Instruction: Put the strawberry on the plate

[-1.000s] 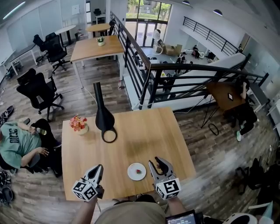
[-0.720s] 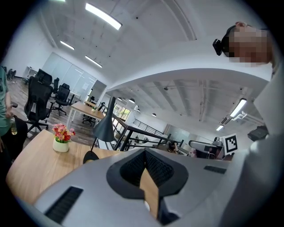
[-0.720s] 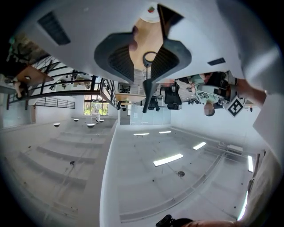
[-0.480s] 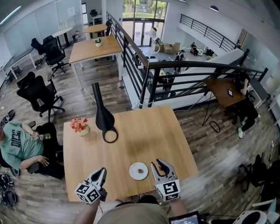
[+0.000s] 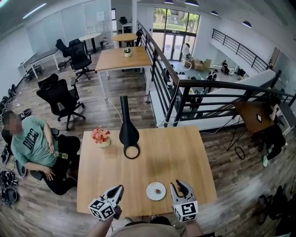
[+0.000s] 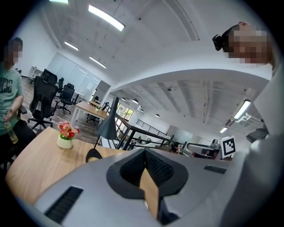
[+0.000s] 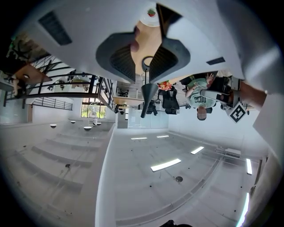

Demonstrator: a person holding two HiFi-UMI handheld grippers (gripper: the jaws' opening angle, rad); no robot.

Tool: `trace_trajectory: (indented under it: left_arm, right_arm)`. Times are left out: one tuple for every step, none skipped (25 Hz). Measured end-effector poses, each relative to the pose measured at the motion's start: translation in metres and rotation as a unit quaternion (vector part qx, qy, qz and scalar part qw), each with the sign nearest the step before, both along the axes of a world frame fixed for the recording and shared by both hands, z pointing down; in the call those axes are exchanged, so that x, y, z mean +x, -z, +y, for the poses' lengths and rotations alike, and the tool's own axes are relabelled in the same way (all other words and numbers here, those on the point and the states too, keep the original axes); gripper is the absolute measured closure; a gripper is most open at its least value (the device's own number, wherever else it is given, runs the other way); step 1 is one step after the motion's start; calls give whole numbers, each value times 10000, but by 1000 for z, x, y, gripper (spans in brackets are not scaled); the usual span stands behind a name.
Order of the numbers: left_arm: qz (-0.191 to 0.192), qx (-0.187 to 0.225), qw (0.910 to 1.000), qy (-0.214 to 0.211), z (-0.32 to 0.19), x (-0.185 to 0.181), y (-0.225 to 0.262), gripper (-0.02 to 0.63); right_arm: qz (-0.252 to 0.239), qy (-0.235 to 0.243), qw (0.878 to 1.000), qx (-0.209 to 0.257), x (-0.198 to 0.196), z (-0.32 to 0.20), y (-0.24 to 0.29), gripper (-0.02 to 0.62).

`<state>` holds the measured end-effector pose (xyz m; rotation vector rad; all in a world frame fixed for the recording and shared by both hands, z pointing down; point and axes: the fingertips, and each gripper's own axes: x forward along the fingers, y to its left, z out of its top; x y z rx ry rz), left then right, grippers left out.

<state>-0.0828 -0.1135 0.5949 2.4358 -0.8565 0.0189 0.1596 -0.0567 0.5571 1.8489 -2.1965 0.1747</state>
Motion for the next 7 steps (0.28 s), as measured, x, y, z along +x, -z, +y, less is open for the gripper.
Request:
trace_trajectory:
  left_arm:
    - [7,-23,10000,45,0,-1,-1,603]
    - [17,-40,10000,78,0,-1,-2,603]
    - [26,-50,9999,98,0,-1,-2,603]
    - [32,-59,9999,110,1,-1,-2,603]
    - [34,-66,9999,118,1,-1,-2,603]
    - [35,-75,9999,127,2,-1,-2,603]
    - [36,-83,9999,135,3,-2,-1,603]
  right_arm:
    - [-14,31,10000,5,-1,-2,0,491]
    - [-23,63,10000,8,-2,-4,0,491]
    - [-27,97,9999,11,-3,-6,0,491]
    - [-26,134,9999,8,-5,-7,0,491]
    - [-25,172,9998,0,-7,-8,0,491]
    - [-25,210,9998,-13,-9,-8,-1,491]
    - [-25,248,9997,-27,-11,-9,-2,491]
